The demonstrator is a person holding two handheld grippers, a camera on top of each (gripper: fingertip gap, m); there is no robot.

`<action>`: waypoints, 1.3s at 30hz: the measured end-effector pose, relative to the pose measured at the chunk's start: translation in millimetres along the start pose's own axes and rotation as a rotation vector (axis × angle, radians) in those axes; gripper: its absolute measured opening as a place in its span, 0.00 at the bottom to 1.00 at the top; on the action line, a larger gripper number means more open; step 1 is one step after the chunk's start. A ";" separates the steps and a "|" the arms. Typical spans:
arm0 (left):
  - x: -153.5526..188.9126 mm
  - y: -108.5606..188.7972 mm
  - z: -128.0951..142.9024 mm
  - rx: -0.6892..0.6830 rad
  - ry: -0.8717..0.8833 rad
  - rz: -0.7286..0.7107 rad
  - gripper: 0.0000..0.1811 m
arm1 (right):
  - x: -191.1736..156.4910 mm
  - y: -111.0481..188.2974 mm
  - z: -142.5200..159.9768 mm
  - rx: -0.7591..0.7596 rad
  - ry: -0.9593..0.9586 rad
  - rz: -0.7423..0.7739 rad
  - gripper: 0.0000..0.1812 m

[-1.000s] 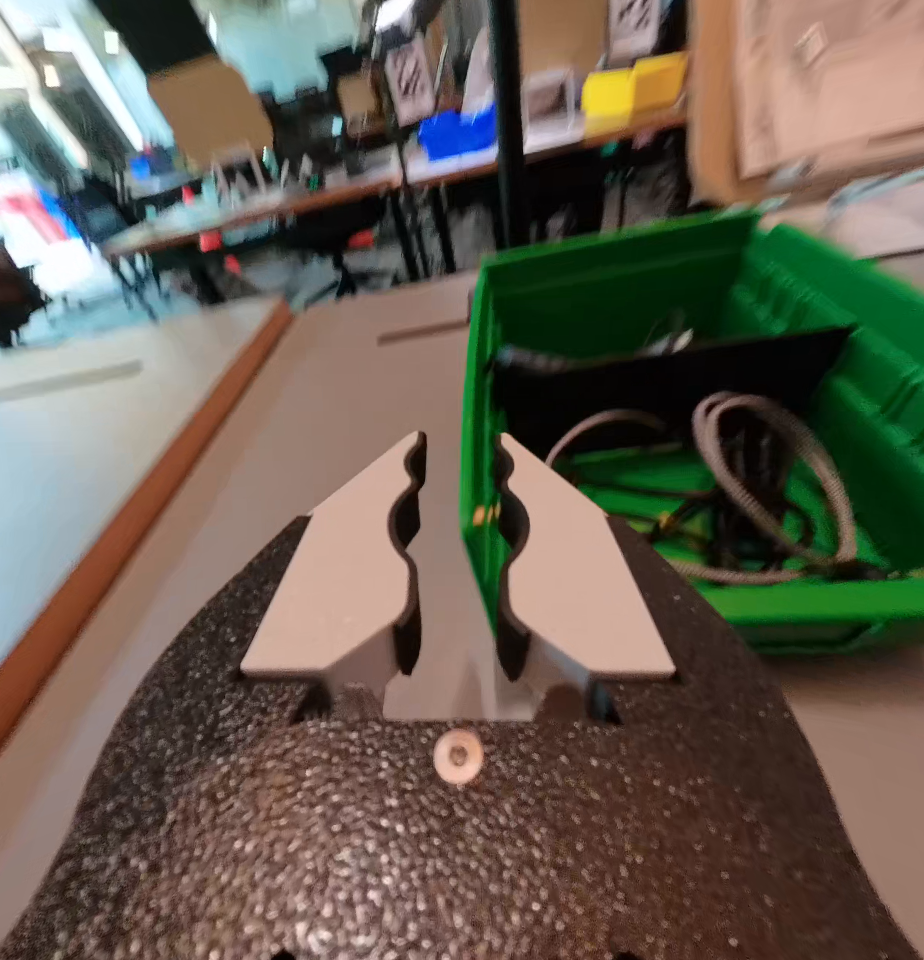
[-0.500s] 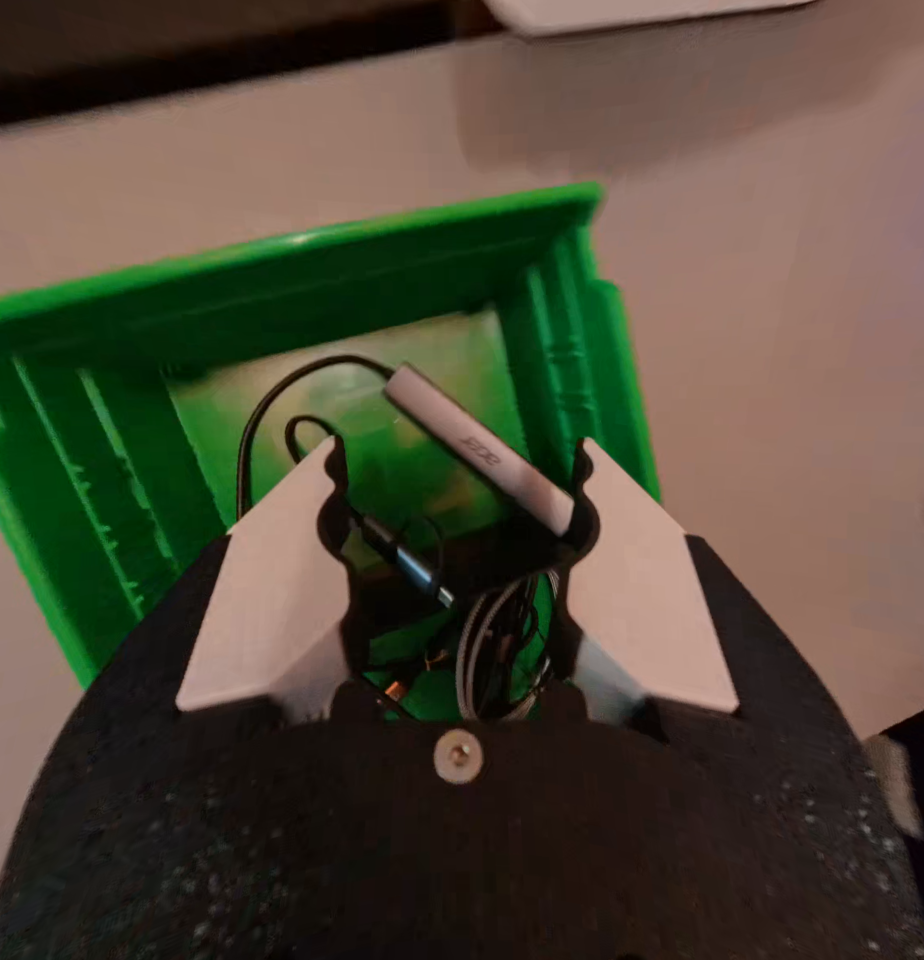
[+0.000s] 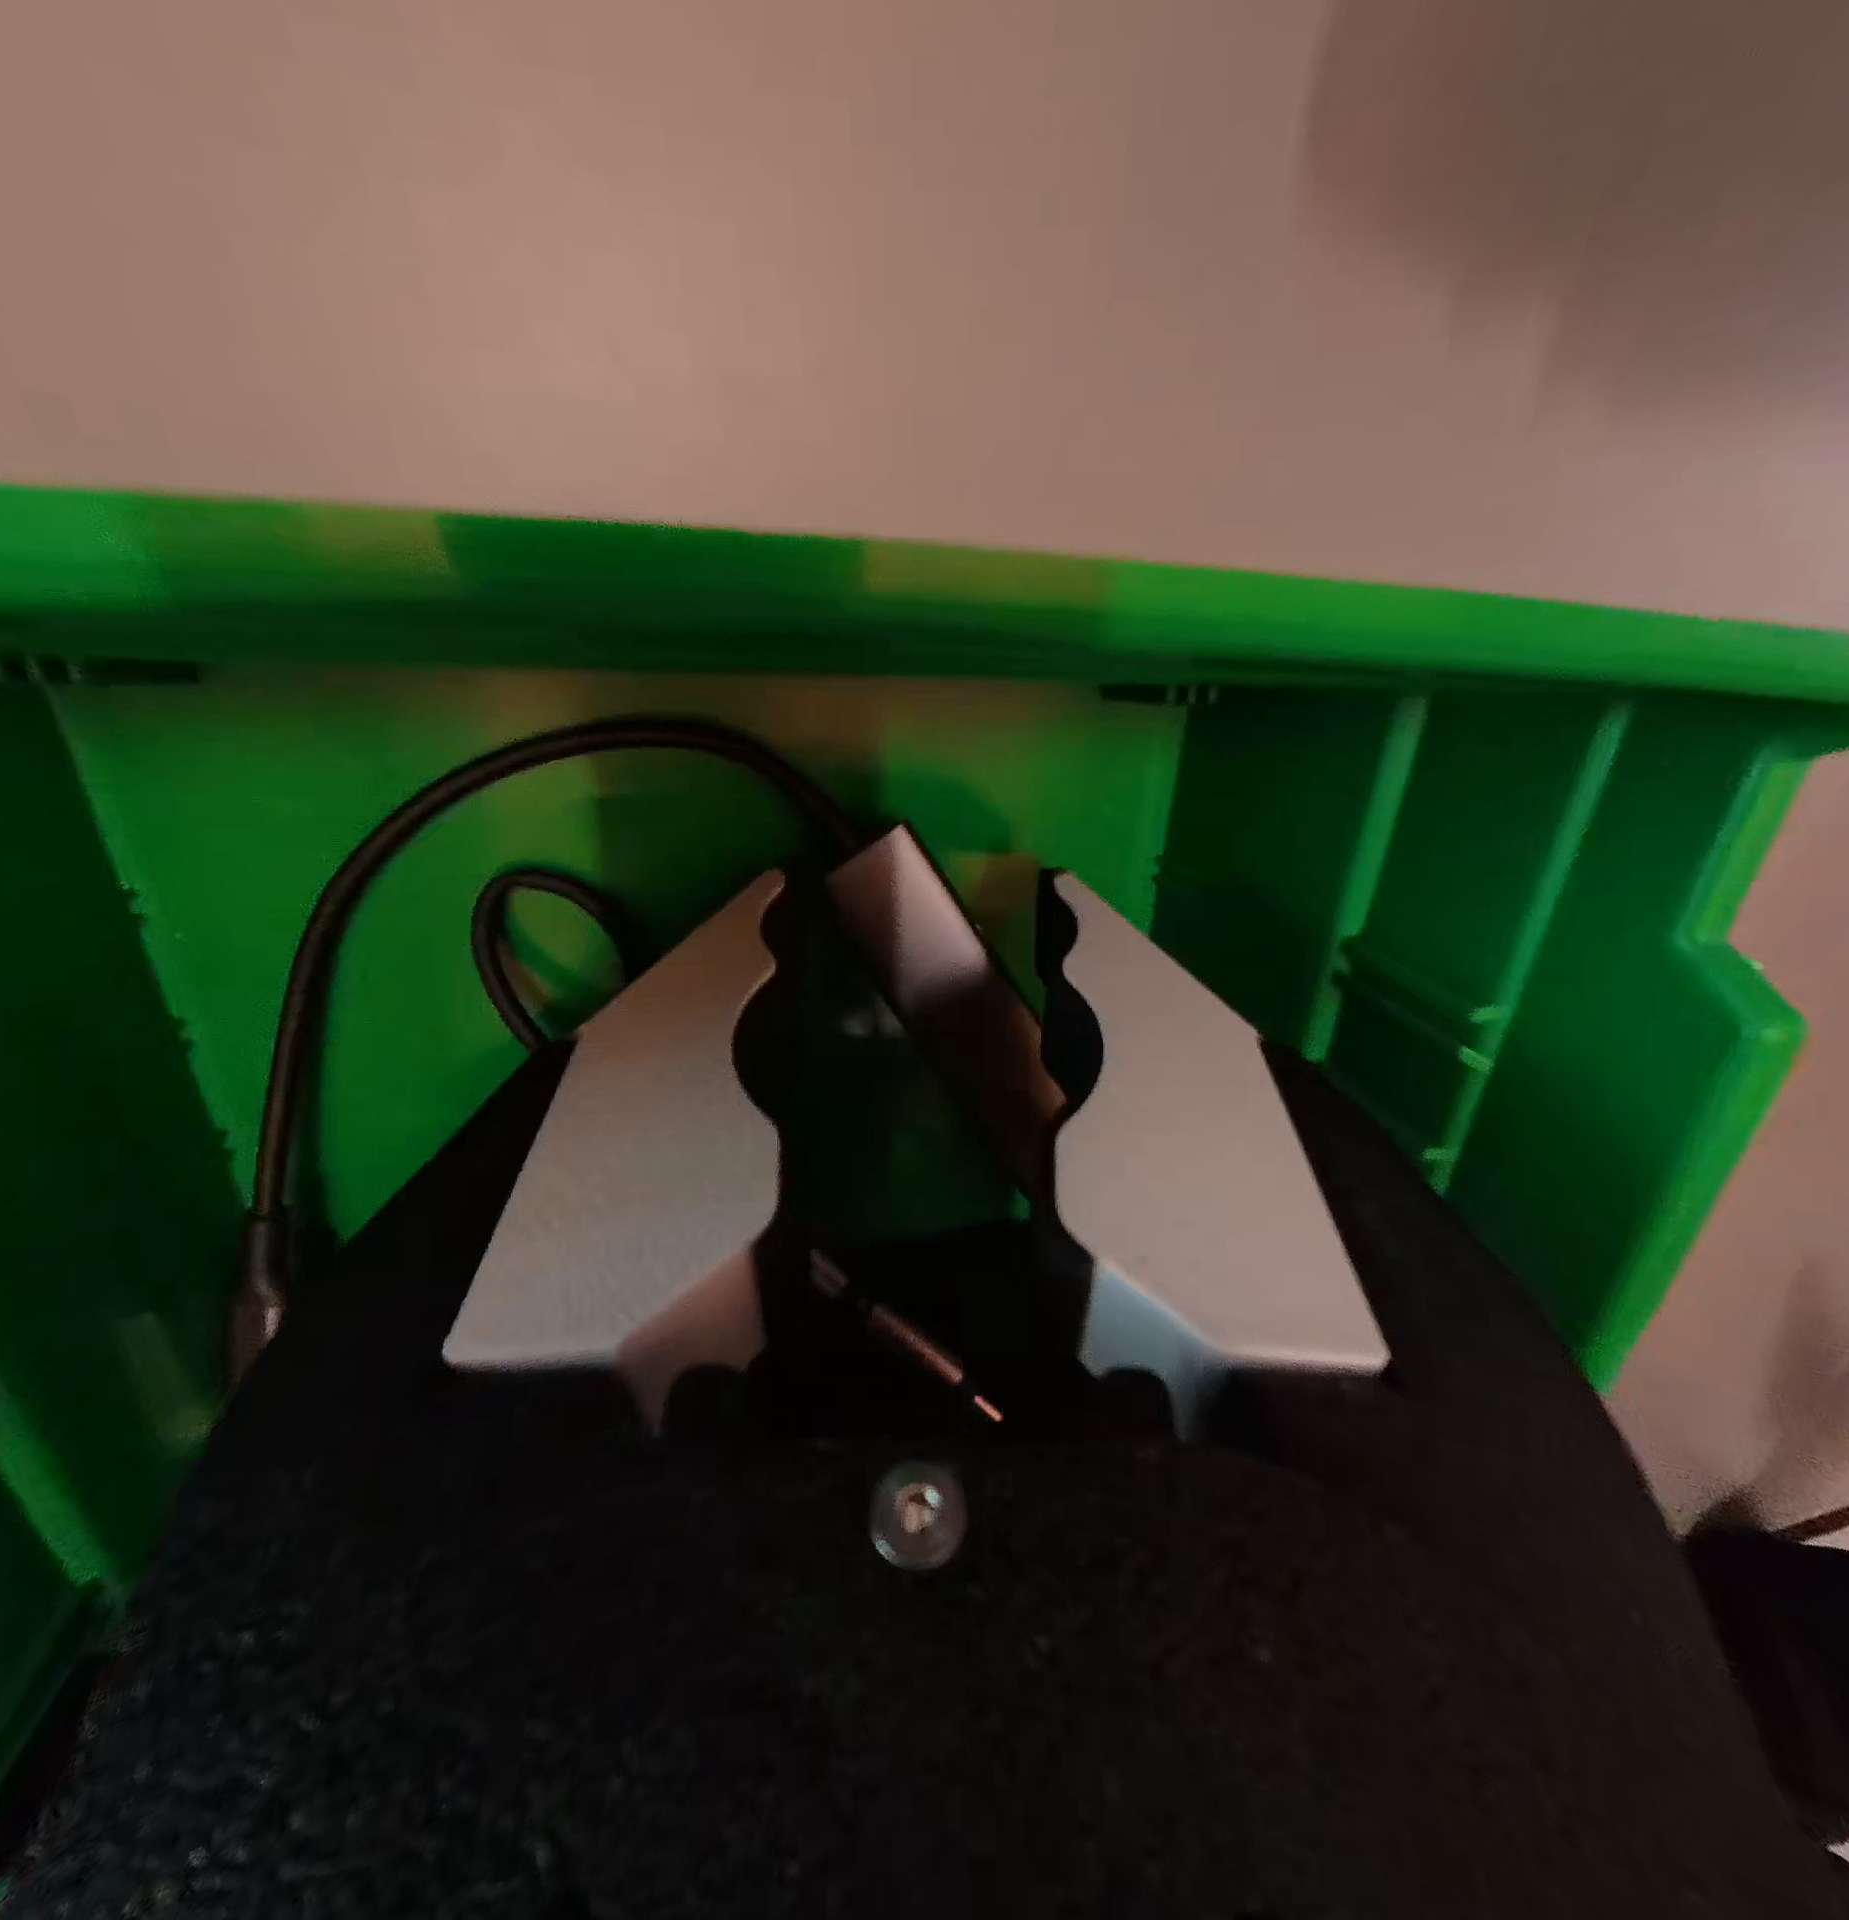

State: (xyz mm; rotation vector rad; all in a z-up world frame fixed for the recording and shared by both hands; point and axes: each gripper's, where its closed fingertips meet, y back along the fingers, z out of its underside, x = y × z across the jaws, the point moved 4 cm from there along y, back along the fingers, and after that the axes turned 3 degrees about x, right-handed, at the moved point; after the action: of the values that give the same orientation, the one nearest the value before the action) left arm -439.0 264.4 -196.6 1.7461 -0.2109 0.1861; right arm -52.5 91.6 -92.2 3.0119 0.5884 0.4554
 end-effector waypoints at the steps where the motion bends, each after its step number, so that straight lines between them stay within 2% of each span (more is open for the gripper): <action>1: -0.1 -0.1 0.2 0.006 -0.007 0.006 0.23 | -1.2 -1.8 2.2 -0.017 0.014 0.005 0.50; 3: -3.2 0.1 1.1 0.027 -0.022 0.008 0.19 | -4.5 -4.2 5.6 -0.047 0.048 0.010 0.50; 6: -6.7 3.6 0.3 0.090 0.004 0.044 0.18 | -9.7 -4.9 7.0 -0.074 0.088 0.005 0.51; 10: -5.5 25.7 -5.9 0.218 -0.004 0.122 0.16 | -10.9 -3.1 1.6 -0.063 0.080 0.012 0.51; 18: 7.2 112.4 -8.6 0.527 -0.166 0.286 0.12 | -12.6 5.4 -10.2 -0.049 0.108 0.025 0.50; 24: 27.6 191.7 8.2 0.780 -0.333 0.421 0.11 | -31.8 14.1 -32.0 0.049 0.007 -0.070 0.48; 28: 62.1 240.3 42.6 0.944 -0.513 0.581 0.11 | -53.9 17.8 -52.9 0.139 -0.075 -0.172 0.47; 31: 103.1 254.8 88.3 1.015 -0.722 0.759 0.11 | -82.0 22.6 -74.7 0.242 -0.134 -0.275 0.45; 34: 137.1 240.5 129.2 0.983 -0.792 0.891 0.11 | -123.7 28.5 -92.4 0.344 -0.160 -0.444 0.46; 36: 157.2 226.7 153.4 0.950 -0.824 0.984 0.11 | -147.1 28.0 -90.2 0.332 -0.145 -0.538 0.46; 39: 180.4 205.8 182.8 0.898 -0.865 1.084 0.11 | -162.1 21.9 -80.6 0.307 -0.105 -0.554 0.45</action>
State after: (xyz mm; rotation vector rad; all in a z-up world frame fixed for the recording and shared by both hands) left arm -313.0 41.0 9.5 2.3081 -1.9574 0.3163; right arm -211.5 9.2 -58.0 2.9112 1.5397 0.1832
